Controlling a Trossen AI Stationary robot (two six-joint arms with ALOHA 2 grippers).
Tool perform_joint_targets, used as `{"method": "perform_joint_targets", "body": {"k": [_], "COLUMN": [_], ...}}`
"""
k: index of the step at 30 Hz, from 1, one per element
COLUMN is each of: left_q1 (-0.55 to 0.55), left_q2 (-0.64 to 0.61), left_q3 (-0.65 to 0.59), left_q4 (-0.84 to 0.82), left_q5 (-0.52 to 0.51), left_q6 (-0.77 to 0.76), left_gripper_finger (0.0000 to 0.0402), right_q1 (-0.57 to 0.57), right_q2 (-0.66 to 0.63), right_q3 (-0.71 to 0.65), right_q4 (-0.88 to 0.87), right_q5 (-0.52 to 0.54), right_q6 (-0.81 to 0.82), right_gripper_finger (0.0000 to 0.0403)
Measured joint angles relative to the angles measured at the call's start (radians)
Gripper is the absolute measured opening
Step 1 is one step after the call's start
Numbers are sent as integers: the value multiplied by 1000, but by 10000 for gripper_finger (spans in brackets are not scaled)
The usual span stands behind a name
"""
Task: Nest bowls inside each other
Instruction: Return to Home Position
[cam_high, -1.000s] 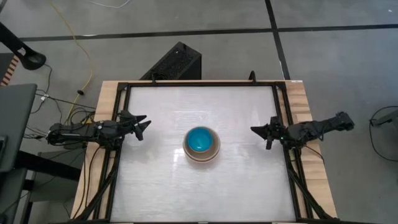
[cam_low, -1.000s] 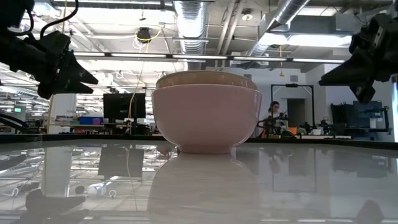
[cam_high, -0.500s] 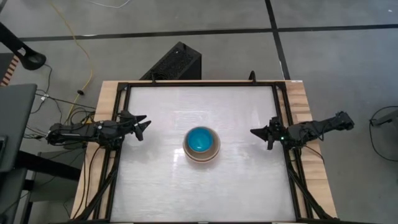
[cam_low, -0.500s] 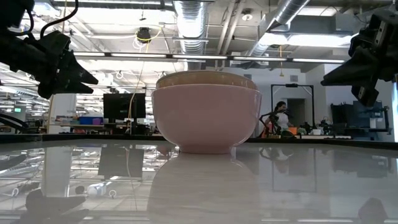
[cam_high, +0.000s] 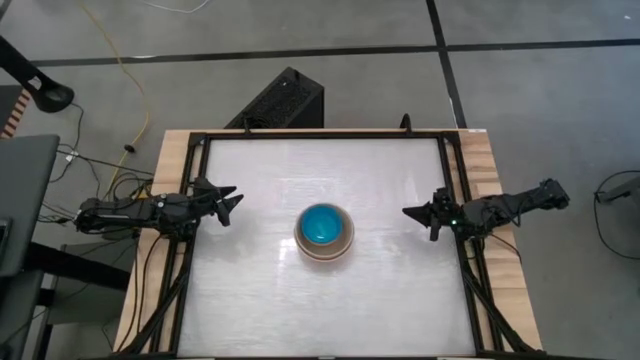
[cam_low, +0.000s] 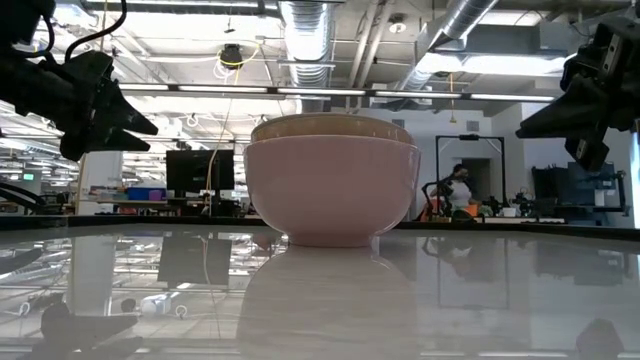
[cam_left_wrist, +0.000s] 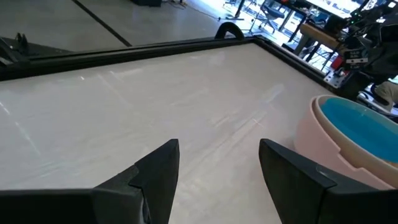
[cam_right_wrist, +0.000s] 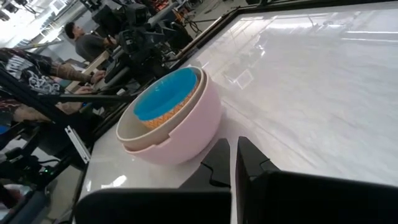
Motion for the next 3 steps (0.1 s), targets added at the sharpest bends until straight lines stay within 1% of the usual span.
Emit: {"method": "perform_joint_targets", "body": {"k": [3], "left_q1": [0], "left_q2": [0], "left_q3": [0], "left_q4": [0], "left_q5": [0], "left_q6": [0], "left_gripper_finger": [210], "right_q1": [0], "right_q2": [0], "right_q3": [0], "right_q4": [0], "right_q5": [0], "right_q6": [0], "right_gripper_finger": [0]}}
